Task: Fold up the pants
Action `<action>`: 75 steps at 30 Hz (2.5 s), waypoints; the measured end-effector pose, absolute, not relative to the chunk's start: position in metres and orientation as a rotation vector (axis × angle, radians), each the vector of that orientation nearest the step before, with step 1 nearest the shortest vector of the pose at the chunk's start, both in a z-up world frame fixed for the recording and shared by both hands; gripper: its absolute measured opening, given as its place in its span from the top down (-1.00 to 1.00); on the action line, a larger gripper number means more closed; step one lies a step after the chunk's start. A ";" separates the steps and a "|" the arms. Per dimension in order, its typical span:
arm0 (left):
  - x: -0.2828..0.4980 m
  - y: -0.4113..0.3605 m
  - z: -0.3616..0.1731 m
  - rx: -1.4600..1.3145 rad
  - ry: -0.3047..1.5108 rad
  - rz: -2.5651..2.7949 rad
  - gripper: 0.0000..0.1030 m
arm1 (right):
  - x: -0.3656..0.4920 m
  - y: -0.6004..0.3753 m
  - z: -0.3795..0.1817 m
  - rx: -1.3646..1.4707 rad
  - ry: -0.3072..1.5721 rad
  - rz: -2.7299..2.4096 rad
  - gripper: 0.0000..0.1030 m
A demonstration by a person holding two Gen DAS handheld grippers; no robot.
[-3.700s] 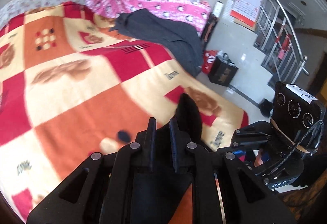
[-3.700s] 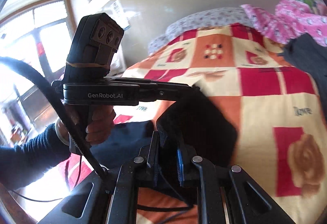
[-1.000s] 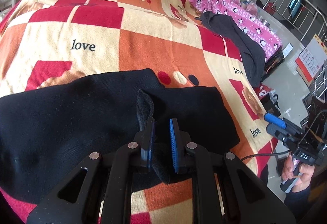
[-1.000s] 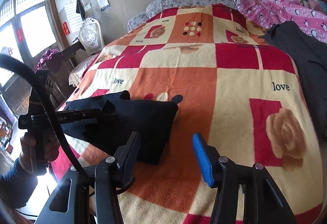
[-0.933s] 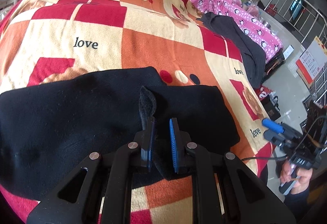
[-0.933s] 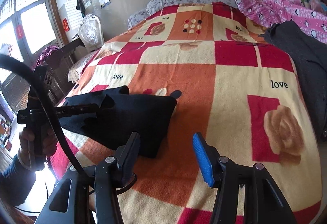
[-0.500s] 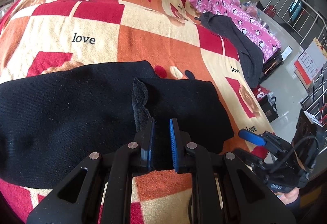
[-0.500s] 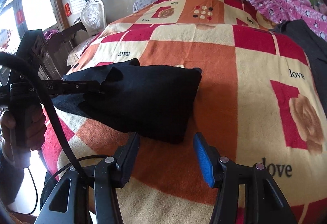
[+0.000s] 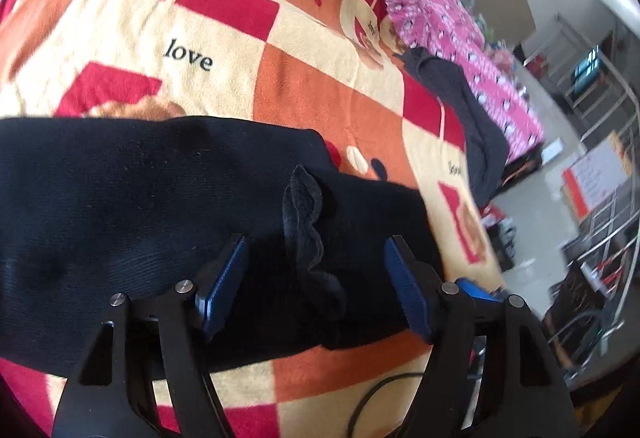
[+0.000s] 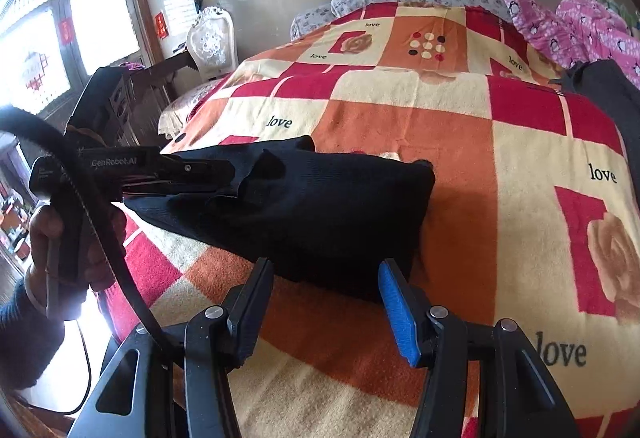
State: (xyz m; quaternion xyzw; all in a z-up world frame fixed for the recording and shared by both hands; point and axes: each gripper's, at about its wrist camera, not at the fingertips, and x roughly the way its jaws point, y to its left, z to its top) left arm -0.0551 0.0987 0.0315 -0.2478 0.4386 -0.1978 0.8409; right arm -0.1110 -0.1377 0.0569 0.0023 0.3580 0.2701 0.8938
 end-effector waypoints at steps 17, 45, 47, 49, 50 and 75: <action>-0.051 0.067 0.020 -0.443 1.072 -0.440 0.73 | -0.084 -0.172 0.070 0.089 0.704 0.547 -0.02; -0.092 0.023 0.058 -0.338 0.804 -0.497 0.79 | -0.020 -0.050 0.093 -0.155 0.952 0.739 0.12; -0.090 0.020 0.058 -0.348 0.811 -0.513 0.79 | -0.021 -0.053 0.093 -0.202 0.944 0.762 0.48; -0.088 0.017 0.059 -0.354 0.808 -0.529 0.79 | -0.022 -0.058 0.094 -0.194 0.948 0.785 0.68; -0.089 0.016 0.061 -0.351 0.798 -0.538 0.79 | -0.024 -0.062 0.097 -0.191 0.935 0.784 0.72; -0.048 0.017 0.128 -0.326 0.763 -0.699 0.79 | -0.011 -0.109 0.163 0.045 0.735 0.776 0.77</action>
